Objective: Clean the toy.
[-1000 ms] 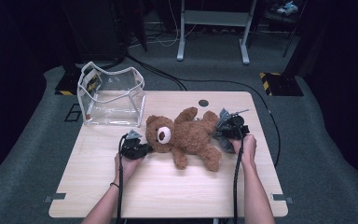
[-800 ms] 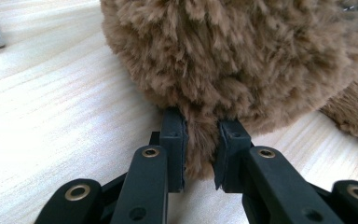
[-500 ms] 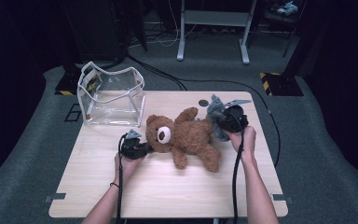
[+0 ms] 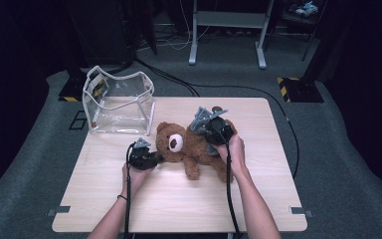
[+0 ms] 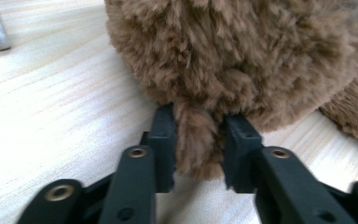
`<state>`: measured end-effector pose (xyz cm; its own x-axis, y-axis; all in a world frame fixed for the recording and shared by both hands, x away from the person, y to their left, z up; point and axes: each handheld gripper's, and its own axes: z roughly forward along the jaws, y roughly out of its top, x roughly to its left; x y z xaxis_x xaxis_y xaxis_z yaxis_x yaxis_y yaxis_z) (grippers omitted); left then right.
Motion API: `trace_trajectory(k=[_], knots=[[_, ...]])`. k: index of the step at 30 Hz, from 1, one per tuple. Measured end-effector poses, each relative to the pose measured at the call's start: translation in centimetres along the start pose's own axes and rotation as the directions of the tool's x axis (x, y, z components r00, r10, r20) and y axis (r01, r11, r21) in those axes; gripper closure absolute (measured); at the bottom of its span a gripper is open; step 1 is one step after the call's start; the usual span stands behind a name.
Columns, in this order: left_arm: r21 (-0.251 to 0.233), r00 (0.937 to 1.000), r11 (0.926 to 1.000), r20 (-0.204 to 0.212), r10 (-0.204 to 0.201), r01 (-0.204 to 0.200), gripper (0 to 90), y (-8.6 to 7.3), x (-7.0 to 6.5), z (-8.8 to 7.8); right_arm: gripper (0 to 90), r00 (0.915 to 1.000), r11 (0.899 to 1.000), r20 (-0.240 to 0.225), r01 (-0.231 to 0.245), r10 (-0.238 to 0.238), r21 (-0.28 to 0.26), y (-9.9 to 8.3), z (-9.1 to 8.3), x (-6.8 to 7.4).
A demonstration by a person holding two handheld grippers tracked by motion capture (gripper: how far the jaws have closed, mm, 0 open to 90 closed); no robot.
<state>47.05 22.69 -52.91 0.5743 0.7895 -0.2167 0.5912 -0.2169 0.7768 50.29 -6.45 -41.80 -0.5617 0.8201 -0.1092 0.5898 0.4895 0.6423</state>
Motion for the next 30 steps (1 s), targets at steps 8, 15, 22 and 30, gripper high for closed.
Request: trace_trajectory(k=[8, 15, 22, 30], knots=[[0.016, 0.9989, 0.9988, 0.003, 0.047, -0.047, 66.6, 0.1, -0.4, 0.1, 75.8, 0.9998, 1.0, 0.018, -0.001, 0.001, -0.007, 0.6, -0.2, -0.2], [0.026, 0.9985, 0.9982, -0.002, 0.055, -0.055, 70.2, 0.1, -0.3, 0.1, 75.6, 0.9949, 0.989, -0.086, 0.039, -0.052, -0.139, 2.4, -2.9, 2.4], [0.028, 0.9994, 0.9991, 0.015, 0.031, -0.032, 77.3, 0.1, 0.0, 0.1, 75.5, 0.9833, 0.989, -0.116, 0.133, -0.14, -0.066, 2.5, 0.8, 5.5], [0.023, 0.9997, 0.9995, 0.016, 0.02, -0.02, 78.2, 0.1, 0.0, 0.2, 75.9, 0.9917, 0.997, -0.108, 0.065, -0.07, -0.05, 0.4, 0.3, 2.9]])
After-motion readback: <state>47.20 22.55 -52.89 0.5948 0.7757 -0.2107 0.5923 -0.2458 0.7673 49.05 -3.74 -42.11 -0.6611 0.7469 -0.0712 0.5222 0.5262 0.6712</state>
